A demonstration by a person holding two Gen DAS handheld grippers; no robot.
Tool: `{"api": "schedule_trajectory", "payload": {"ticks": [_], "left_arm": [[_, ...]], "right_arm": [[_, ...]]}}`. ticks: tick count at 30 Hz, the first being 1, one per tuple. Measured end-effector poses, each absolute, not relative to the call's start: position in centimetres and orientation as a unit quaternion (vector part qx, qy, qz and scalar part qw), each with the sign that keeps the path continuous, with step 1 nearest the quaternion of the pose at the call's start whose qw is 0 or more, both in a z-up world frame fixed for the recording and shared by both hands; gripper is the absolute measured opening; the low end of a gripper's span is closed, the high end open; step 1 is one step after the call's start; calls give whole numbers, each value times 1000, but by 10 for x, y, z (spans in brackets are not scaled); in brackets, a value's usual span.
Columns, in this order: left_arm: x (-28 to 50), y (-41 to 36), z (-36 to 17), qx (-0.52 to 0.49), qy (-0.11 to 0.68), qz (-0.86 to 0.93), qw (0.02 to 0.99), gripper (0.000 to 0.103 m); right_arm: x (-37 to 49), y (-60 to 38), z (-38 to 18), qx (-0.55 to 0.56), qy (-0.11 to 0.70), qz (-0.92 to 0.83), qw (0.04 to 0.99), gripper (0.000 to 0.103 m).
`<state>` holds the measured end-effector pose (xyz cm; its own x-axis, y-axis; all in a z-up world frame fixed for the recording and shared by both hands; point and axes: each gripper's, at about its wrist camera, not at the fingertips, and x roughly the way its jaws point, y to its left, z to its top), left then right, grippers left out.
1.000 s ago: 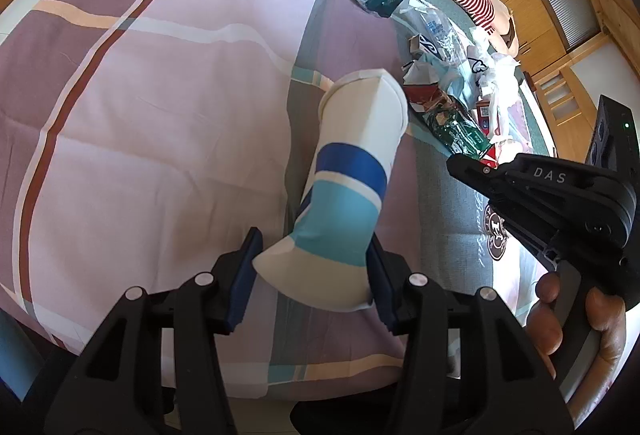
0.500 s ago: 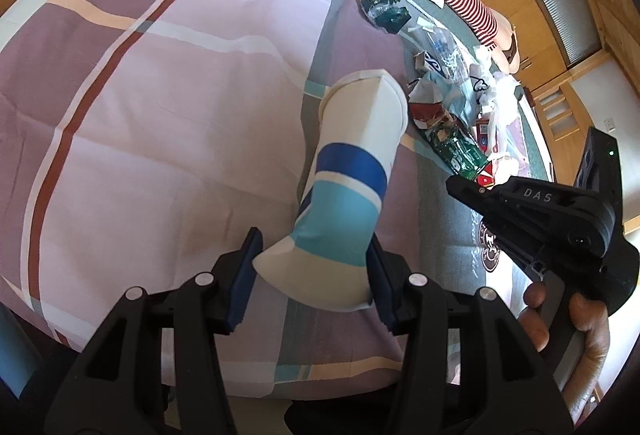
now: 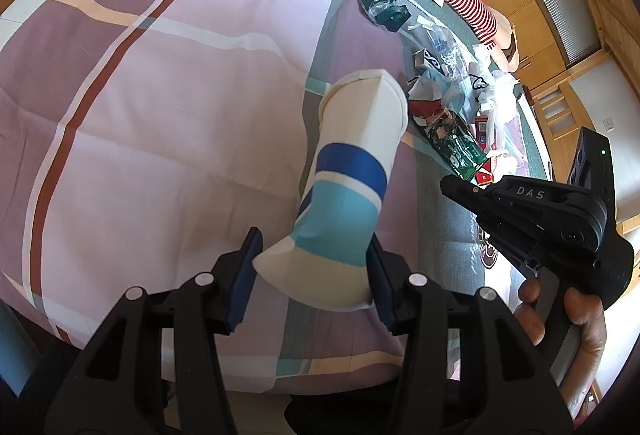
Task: Collect trash
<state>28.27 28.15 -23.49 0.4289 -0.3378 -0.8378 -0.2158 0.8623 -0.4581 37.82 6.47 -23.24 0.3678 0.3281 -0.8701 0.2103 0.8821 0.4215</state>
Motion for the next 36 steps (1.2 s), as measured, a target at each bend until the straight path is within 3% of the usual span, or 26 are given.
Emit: {"api": "schedule_trajectory", "payload": {"ticks": [36], "left_arm": [[274, 292, -229, -276, 529, -35, 802, 51]], "right_arm": [[379, 66, -238, 249, 569, 36, 783, 1]]}}
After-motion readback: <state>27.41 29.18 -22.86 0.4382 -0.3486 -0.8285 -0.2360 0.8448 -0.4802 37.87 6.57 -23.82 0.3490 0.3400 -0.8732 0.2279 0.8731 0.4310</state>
